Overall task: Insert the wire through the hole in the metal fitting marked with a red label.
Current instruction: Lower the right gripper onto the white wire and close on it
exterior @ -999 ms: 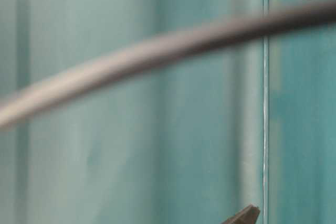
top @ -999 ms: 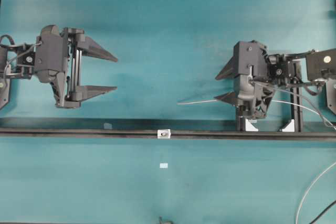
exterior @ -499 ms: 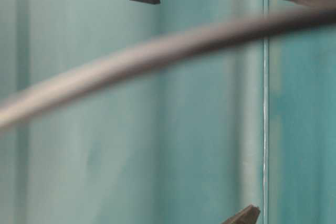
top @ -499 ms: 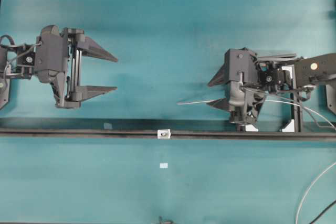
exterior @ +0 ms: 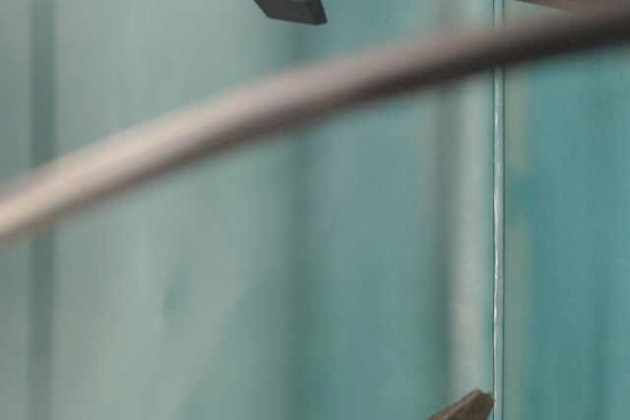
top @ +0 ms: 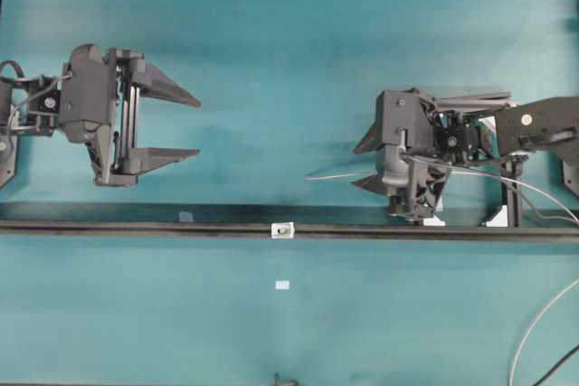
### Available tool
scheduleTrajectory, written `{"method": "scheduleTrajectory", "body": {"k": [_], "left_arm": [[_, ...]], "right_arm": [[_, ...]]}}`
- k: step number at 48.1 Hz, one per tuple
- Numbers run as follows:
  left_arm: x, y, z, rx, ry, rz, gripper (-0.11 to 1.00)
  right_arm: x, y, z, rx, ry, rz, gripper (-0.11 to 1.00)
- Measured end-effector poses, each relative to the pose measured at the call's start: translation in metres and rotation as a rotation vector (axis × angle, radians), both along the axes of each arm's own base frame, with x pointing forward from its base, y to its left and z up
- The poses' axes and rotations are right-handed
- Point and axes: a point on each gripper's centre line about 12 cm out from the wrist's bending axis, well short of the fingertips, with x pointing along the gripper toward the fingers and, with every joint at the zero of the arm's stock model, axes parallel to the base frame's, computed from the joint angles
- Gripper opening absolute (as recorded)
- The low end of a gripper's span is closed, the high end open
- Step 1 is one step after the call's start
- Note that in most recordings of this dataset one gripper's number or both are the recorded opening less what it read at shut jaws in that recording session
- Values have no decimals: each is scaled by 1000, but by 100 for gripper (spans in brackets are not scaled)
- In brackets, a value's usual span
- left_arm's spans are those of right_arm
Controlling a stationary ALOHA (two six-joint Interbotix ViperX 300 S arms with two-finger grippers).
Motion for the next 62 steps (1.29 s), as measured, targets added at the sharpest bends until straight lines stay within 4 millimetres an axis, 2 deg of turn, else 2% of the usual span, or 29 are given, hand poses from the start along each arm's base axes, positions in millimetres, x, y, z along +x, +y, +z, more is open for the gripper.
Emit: {"method": "scheduleTrajectory", "body": {"k": [13, 18, 31, 36, 39, 62], "left_arm": [[0, 0, 0, 0, 0, 0, 53], [0, 0, 0, 0, 2, 0, 53], [0, 0, 0, 0, 2, 0, 53], [0, 0, 0, 0, 2, 0, 53], [0, 0, 0, 0, -2, 0, 53], [0, 0, 0, 0, 2, 0, 53]], "right_arm": [[3, 1, -10, -1, 29, 2, 64], [3, 2, -13, -1, 37, 3, 59], [3, 1, -14, -1, 38, 2, 24], [3, 2, -14, -4, 38, 6, 5], [3, 2, -14, -3, 37, 6, 0], [3, 2, -13, -10, 35, 13, -1]]}}
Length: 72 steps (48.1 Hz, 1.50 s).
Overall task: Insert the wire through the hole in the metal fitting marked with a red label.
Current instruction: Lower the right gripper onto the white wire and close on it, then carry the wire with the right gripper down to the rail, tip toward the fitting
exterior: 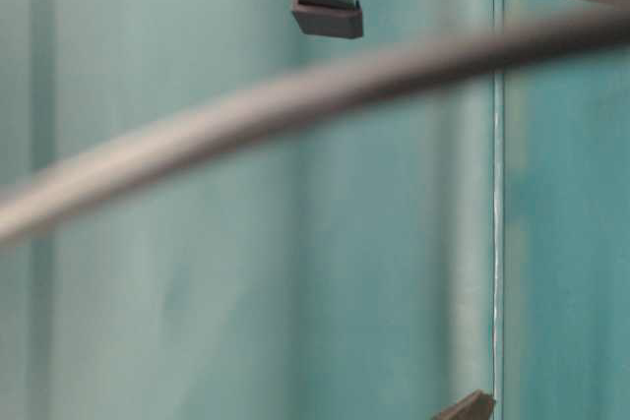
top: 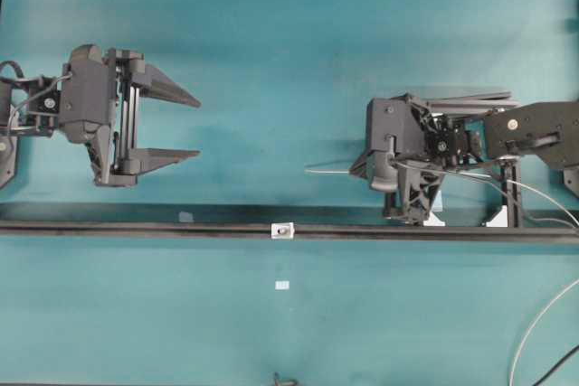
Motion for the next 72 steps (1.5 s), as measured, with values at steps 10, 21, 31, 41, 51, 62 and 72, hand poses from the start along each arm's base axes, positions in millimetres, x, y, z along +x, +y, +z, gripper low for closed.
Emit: {"method": "scheduleTrajectory", "body": {"k": [10, 21, 31, 41, 51, 62, 72], "left_arm": [[0, 0, 0, -1, -2, 1, 54], [2, 1, 8, -5, -29, 7, 54], [4, 1, 17, -4, -57, 7, 54], [6, 1, 31, -4, -106, 7, 54], [4, -4, 43, -5, -150, -11, 54], [1, -24, 52, -20, -181, -76, 54], [1, -32, 55, -30, -204, -101, 54]], "right_arm": [[-3, 0, 25, -14, -49, 18, -1], [-15, -2, 52, -37, -82, 36, -1], [-24, -3, 71, -46, -137, 44, -1], [-34, -3, 84, -49, -208, 52, -1], [-45, -3, 99, -31, -311, 45, -1], [-52, 9, 112, -3, -408, 76, -1], [-49, 20, 117, 18, -475, 109, -1]]}}
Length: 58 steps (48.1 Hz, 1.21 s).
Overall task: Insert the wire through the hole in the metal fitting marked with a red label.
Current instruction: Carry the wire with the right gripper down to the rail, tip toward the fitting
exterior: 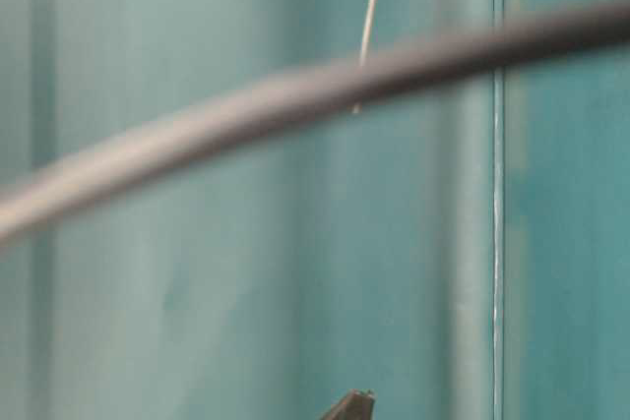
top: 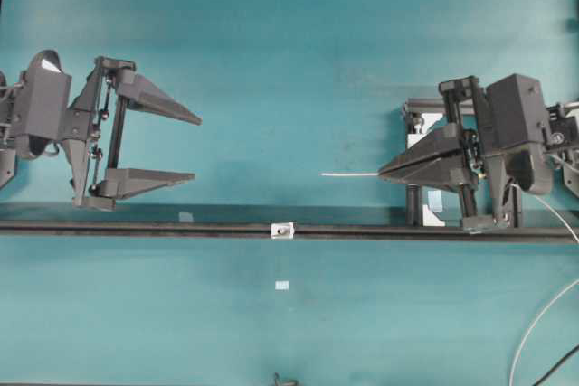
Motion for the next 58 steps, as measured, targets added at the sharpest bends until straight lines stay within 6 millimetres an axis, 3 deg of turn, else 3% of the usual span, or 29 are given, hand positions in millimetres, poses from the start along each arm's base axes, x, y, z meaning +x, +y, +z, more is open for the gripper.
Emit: {"method": "scheduleTrajectory", "body": {"k": [23, 38, 58], "left_arm": [[-1, -28, 0, -19, -28, -89, 54], [0, -47, -20, -23, 11, -146, 54], [-5, -47, -56, -112, -11, -50, 54]], "right_arm": [[19, 30, -23, 49, 21, 57, -1], [31, 47, -38, 74, 10, 58, -1], [29, 66, -68, 48, 5, -75, -1]]}}
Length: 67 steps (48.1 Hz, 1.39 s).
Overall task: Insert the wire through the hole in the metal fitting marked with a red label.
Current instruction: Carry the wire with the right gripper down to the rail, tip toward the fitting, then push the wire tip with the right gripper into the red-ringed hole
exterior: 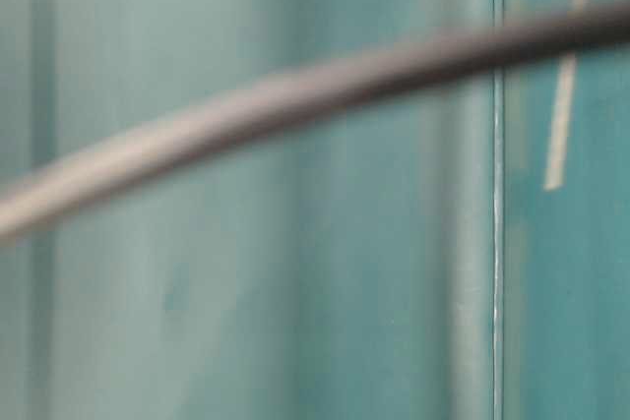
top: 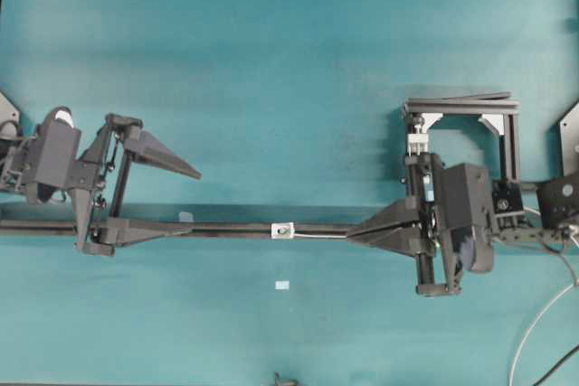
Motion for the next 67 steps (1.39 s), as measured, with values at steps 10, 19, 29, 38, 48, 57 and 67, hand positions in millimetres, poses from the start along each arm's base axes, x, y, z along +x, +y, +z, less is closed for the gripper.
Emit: {"method": "scheduleTrajectory", "body": {"k": [10, 19, 29, 38, 48, 57, 67], "left_arm": [[9, -7, -18, 18, 14, -3, 54], [18, -11, -30, 32, 18, 0, 54], [20, -12, -40, 36, 19, 6, 54], [21, -12, -49, 26, 35, 14, 54], [22, -13, -61, 15, 42, 17, 54], [22, -15, -63, 13, 23, 13, 54], [22, -17, -63, 13, 18, 9, 54]], "right_arm": [[0, 2, -14, -21, 18, -39, -1], [-2, 3, -27, -18, 53, -42, -1], [-7, 10, -39, -8, 78, -35, -1], [-14, 6, -47, 6, 104, -48, -1], [-15, 6, -49, 3, 109, -48, -1], [-16, 6, -53, -2, 120, -49, -1], [-16, 6, -53, -3, 120, -48, -1]]}}
